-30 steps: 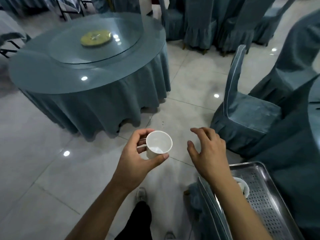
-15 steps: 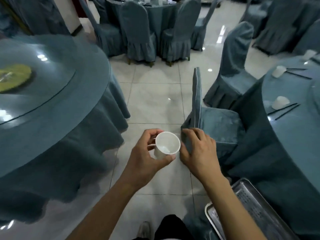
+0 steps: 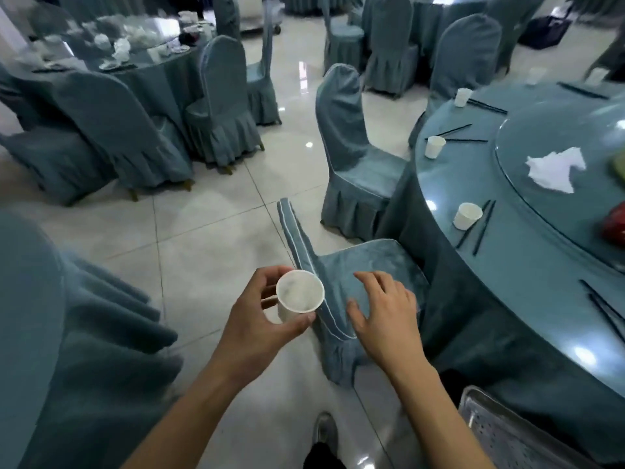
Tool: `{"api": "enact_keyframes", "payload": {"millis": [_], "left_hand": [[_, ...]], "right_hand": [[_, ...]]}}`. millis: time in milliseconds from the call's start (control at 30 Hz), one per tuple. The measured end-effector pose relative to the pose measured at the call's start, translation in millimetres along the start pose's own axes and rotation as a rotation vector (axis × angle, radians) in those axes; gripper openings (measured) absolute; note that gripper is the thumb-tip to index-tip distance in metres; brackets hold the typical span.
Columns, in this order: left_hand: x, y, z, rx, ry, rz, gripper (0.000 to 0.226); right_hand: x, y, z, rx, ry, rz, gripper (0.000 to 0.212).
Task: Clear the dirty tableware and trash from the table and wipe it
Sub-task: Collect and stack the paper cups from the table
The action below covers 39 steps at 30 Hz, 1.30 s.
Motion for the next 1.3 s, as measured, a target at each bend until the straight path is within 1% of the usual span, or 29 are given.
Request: {"api": "enact_keyframes", "payload": {"millis": [167, 300, 467, 633, 700, 800, 900, 967, 1033, 1200, 1233, 1300], "left_hand": [[15.2, -106.7, -4.0, 0.043, -0.011, 0.126, 0.069], [32.0, -181.4, 3.8, 0.067, -0.006, 0.232, 0.068], [54.8, -278.7, 15.3, 0.152, -0.020, 0.425, 0.069], [82.9, -355.1, 18.7, 0.173, 0.013, 0.607, 0.066], [99.0, -376.8, 16.9, 0.186, 0.017, 0.677, 0.065], [120.7, -403.8, 14.9, 0.220, 0.024, 0.753, 0.065], [139.8, -429.3, 14.8, 0.259, -0.030, 0.786, 0.068], [151.4, -445.2, 13.9, 0.308, -0.071, 0.794, 0.069], [161.6, -461.5, 14.5, 0.347, -0.107, 0.785, 0.070], [185.9, -489.4, 19.6, 0.341, -0.159, 0.786, 0.068], [190.4, -493.2, 20.1, 0.338, -0.173, 0.794, 0.068], [197.1, -500.8, 20.8, 0.331, -0.182, 0.807, 0.068]], "right_hand": [[20.9, -79.0, -11.2, 0.107, 0.025, -0.007, 0.044], [35.0, -126.7, -28.3, 0.198, 0.067, -0.064, 0.042], [58.9, -177.2, -59.3, 0.416, 0.127, -0.084, 0.041], [71.5, -217.5, -87.6, 0.622, 0.180, -0.098, 0.041], [70.6, -227.2, -104.8, 0.697, 0.199, -0.107, 0.041], [61.1, -244.5, -141.4, 0.790, 0.199, -0.165, 0.041], [55.9, -267.2, -199.7, 0.898, 0.187, -0.172, 0.042], [56.2, -281.3, -243.6, 0.983, 0.164, -0.171, 0.046], [63.0, -294.8, -281.6, 1.058, 0.139, -0.145, 0.055], [86.1, -307.4, -349.3, 1.204, 0.126, -0.079, 0.091], [89.9, -308.0, -360.1, 1.223, 0.119, -0.070, 0.094], [96.4, -308.9, -375.8, 1.244, 0.105, -0.060, 0.092]]}}
Point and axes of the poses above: each hand's wrist, its own y-axis away from the middle knuckle, its own x-axis out of the palm, z = x × y, the point moved 5 cm from there along -y, towards the middle knuckle, and after that the axes turned 3 degrees about -z, right-handed, at the moved point
